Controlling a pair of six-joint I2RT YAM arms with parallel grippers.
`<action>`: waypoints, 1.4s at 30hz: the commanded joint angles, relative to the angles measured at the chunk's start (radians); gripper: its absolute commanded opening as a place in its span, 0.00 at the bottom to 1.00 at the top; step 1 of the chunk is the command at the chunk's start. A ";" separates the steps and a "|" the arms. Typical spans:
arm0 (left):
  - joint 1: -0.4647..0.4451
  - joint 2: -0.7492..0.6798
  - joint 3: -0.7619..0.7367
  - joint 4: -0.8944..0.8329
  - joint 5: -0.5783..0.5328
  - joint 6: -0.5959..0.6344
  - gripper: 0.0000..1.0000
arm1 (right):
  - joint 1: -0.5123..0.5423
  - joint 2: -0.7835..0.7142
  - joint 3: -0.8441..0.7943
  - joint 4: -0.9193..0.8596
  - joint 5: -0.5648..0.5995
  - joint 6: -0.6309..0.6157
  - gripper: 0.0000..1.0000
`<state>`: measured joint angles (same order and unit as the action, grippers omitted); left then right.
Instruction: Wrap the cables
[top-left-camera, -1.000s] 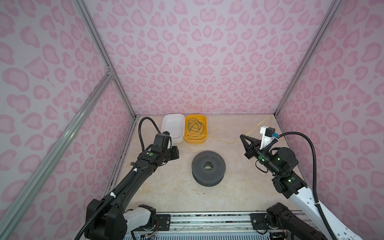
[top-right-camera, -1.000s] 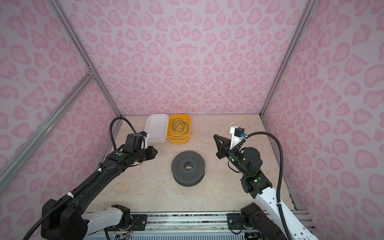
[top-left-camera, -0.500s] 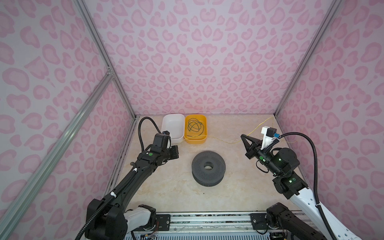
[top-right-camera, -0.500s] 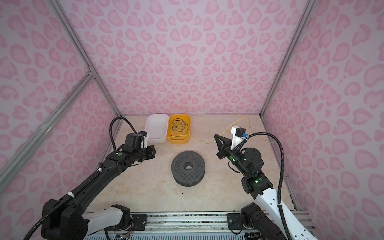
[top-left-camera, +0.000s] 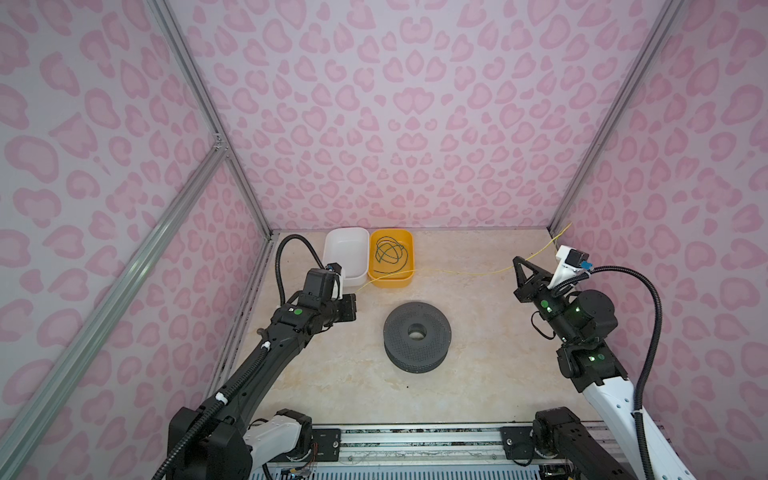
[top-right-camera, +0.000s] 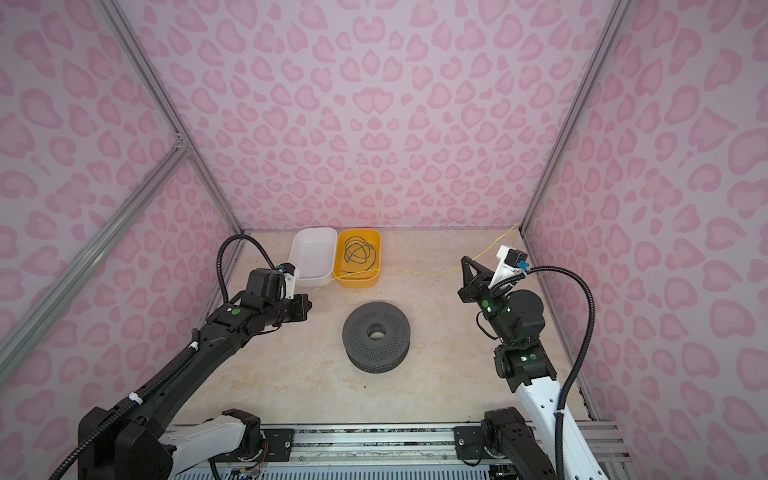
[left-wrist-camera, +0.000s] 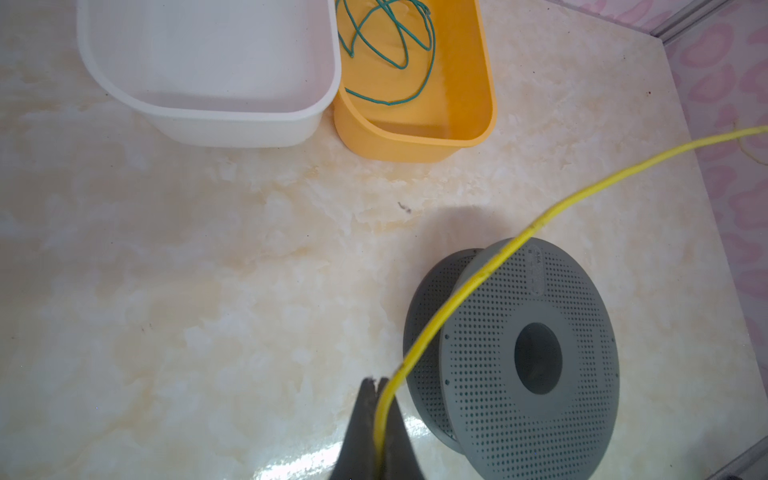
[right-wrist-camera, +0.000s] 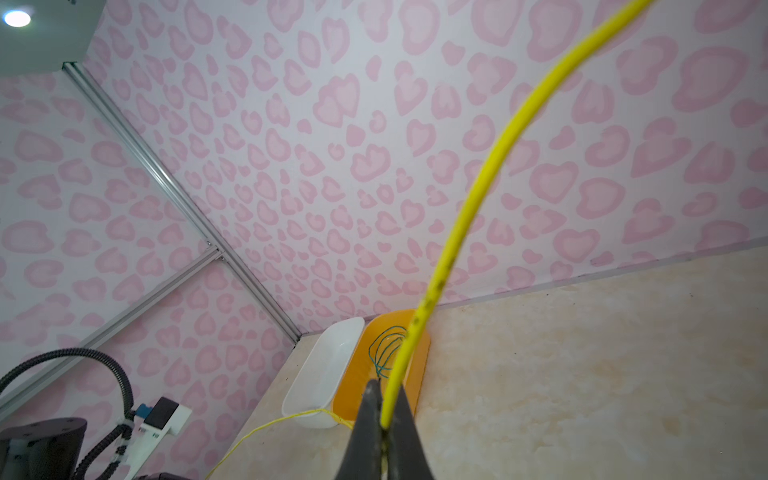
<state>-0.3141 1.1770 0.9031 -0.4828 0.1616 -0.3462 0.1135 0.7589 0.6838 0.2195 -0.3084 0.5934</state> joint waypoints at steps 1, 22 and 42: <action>0.001 0.003 -0.004 -0.027 0.025 0.021 0.04 | -0.054 0.019 0.010 0.062 -0.016 0.088 0.00; 0.004 -0.215 0.206 -0.170 -0.004 0.213 0.79 | -0.078 -0.009 0.016 0.018 -0.051 0.069 0.00; -0.050 -0.103 0.103 0.004 0.379 0.180 0.84 | 0.079 0.181 0.027 0.157 0.084 0.270 0.00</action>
<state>-0.3550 1.0599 1.0092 -0.5644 0.5117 -0.1394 0.1604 0.9295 0.7071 0.3214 -0.2783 0.8627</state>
